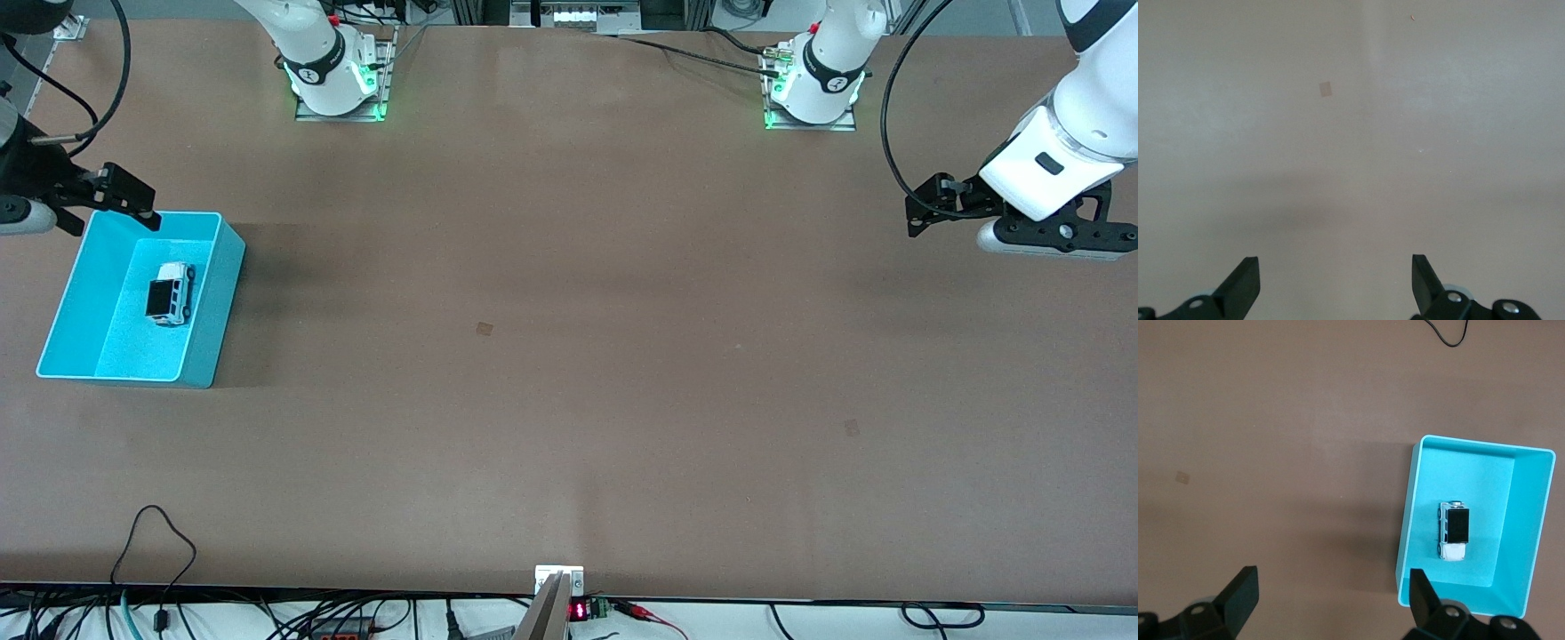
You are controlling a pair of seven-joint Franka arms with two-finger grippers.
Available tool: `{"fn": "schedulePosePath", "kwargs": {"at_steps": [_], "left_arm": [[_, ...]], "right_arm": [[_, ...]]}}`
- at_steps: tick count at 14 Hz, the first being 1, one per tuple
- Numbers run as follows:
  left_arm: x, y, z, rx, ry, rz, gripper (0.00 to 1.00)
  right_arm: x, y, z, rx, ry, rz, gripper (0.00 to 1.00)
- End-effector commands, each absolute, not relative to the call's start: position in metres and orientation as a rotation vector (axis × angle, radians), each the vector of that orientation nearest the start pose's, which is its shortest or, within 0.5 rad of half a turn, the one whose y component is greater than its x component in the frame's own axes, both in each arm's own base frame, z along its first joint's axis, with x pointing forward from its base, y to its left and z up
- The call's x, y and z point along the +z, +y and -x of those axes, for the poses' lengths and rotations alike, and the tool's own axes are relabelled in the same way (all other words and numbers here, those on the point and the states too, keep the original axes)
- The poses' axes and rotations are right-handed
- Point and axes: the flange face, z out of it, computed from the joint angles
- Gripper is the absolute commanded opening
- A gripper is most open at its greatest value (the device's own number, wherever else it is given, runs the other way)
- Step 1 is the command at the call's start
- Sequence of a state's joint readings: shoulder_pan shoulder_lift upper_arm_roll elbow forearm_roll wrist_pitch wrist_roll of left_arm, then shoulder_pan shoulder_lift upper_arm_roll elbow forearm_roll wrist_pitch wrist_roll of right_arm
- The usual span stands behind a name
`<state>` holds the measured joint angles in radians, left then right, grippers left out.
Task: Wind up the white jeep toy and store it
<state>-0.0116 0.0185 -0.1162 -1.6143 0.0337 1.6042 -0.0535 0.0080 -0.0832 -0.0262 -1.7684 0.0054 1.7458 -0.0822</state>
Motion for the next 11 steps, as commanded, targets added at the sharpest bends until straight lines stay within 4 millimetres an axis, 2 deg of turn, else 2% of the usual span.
{"fn": "schedulePosePath", "kwargs": {"at_steps": [1,5,11], "left_arm": [[0.602,-0.068,-0.558,0.048,0.109,3.11,1.0],[0.602,-0.067,-0.558,0.048,0.106,3.11,1.0],[0.602,-0.068,-0.558,0.048,0.106,3.112,1.0]], "right_arm": [[0.599,0.019,-0.53,-0.109,-0.032,3.118,1.0],[0.609,0.014,-0.524,-0.127,-0.058,3.124,1.0],[0.611,0.014,-0.53,-0.131,-0.051,3.117,1.0]]}}
